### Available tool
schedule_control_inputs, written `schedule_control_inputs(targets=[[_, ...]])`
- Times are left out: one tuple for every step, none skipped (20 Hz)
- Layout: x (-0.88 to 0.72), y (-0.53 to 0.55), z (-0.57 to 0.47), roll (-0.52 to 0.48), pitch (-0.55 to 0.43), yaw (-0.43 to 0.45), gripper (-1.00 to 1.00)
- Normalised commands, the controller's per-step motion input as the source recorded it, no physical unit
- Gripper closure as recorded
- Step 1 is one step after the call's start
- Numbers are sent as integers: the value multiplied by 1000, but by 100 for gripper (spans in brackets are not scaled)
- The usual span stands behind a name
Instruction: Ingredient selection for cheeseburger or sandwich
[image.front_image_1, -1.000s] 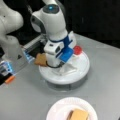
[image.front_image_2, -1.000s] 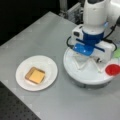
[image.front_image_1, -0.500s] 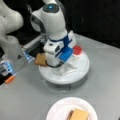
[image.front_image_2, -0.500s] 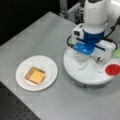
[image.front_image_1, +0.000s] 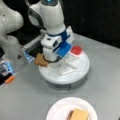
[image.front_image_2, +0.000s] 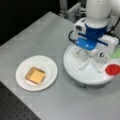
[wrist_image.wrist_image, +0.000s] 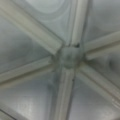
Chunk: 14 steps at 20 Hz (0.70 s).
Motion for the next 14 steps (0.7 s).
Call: schedule_control_inputs(targets=[[-136, 11, -71, -108, -20, -77, -100], [-127, 10, -80, -109, -31, -94, -100], [-119, 12, -88, -109, -35, -101, -100], [-114, 13, -94, -109, -38, -101, -100], [-110, 15, -99, -110, -40, -97, -100], [-105, 16, -100, -111, -41, -92, -100], [-100, 14, -102, -113, -44, -83, -100], [-95, 13, -102, -113, -49, -72, -100], [-90, 11, -101, -115, -54, -57, -100], [-86, 9, -99, -118, -59, -41, -100], [-80, 6, -96, -121, -65, -23, -100], [-75, 5, -93, -122, -68, -10, -100], [-70, 4, -88, -123, -70, 0, -100], [-67, 4, -84, -124, -72, 7, -100]])
